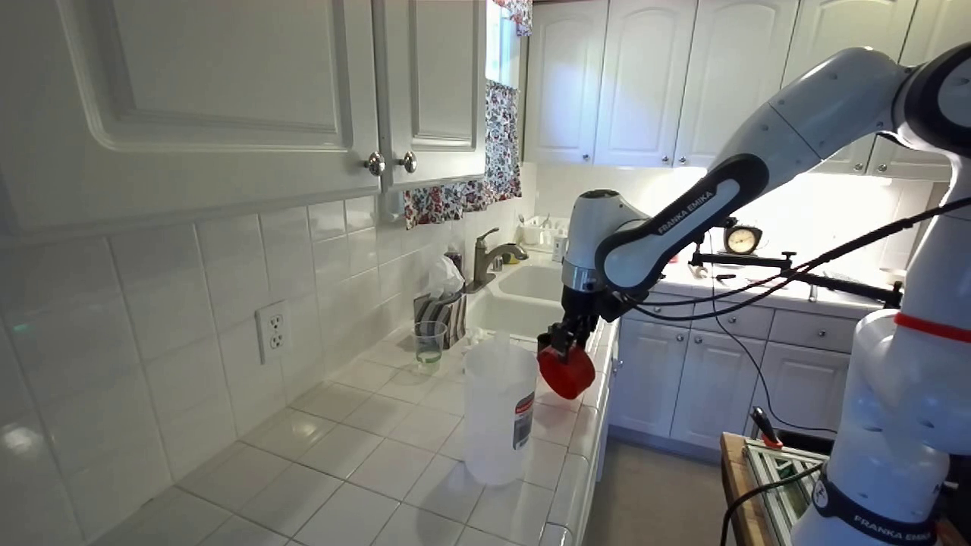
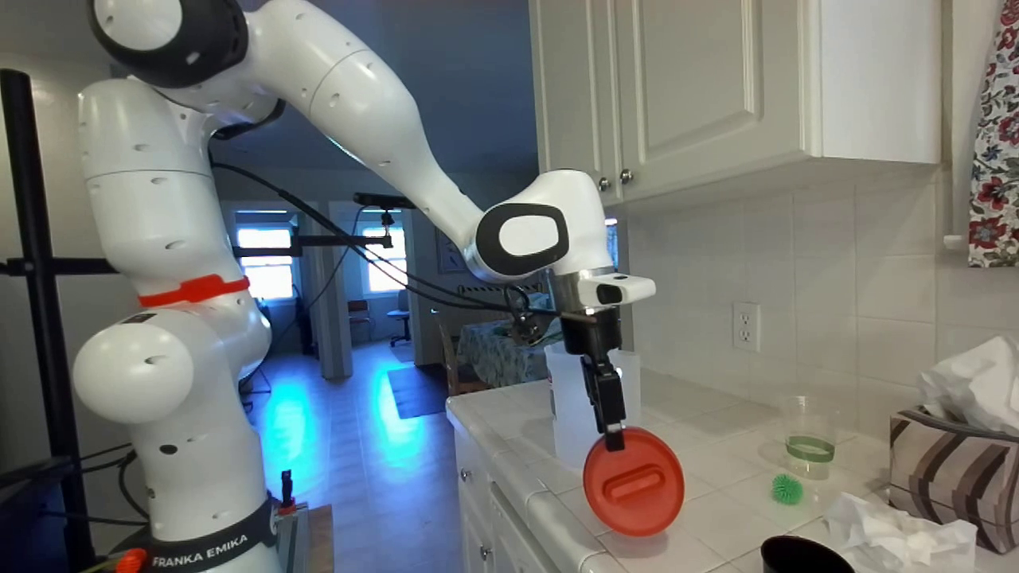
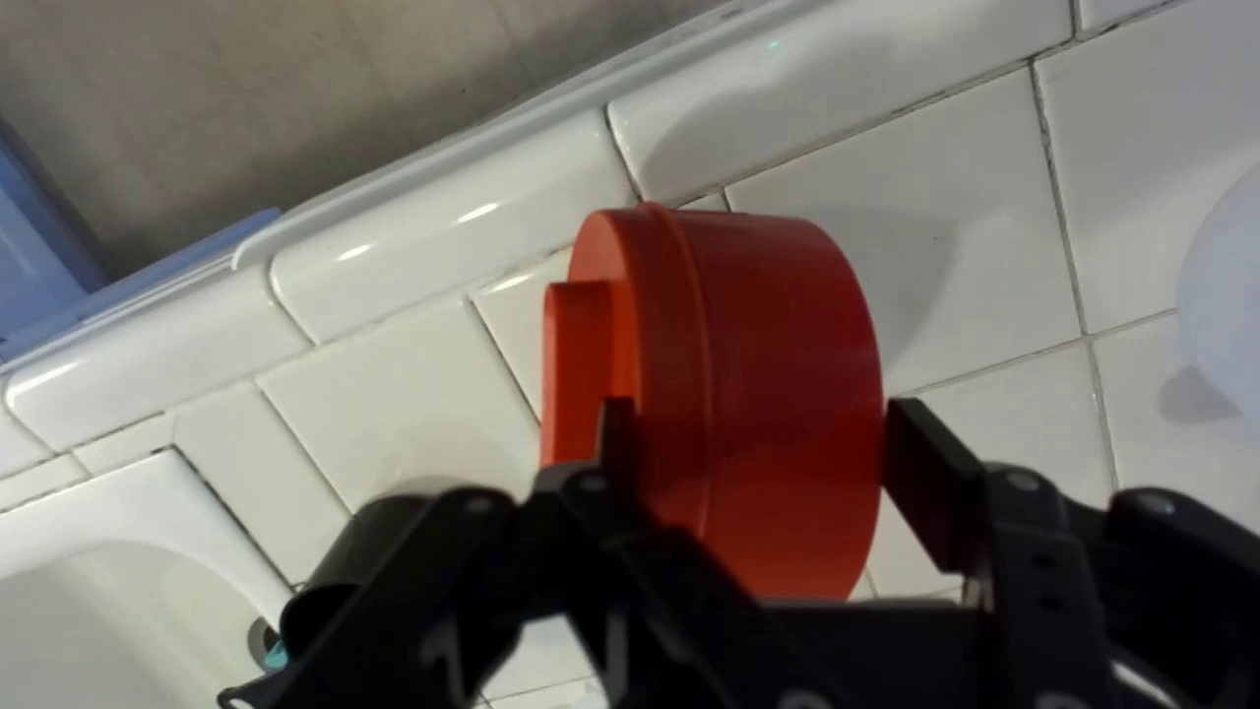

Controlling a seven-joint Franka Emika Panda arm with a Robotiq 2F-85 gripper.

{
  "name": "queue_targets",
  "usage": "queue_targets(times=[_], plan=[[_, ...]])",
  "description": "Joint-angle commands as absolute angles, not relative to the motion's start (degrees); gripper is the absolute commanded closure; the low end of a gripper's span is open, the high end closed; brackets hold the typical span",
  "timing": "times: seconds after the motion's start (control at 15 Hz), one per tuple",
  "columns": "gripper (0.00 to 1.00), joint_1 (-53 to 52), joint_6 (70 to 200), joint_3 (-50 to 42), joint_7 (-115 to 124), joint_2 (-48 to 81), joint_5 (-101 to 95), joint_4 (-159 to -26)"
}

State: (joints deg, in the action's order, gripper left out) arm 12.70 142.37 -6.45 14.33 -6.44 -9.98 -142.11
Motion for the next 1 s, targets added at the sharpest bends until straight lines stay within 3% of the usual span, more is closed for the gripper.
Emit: queue_targets(times=[0.0, 0.6, 0.67, 0.73, 0.93], plan=[[0.61, 12.4, 144.4, -7.0, 15.4, -4.6, -12.1, -141.2], [0.61, 12.2, 147.9, -7.2, 17.9, -2.1, -13.9, -140.7], [0.32, 12.2, 148.7, -7.3, 18.1, -1.9, -14.0, -140.7], [0.10, 12.2, 149.3, -7.2, 18.9, -1.7, -14.3, -140.7], [0.00, 12.1, 150.8, -7.2, 21.3, -1.2, -15.0, -140.6]])
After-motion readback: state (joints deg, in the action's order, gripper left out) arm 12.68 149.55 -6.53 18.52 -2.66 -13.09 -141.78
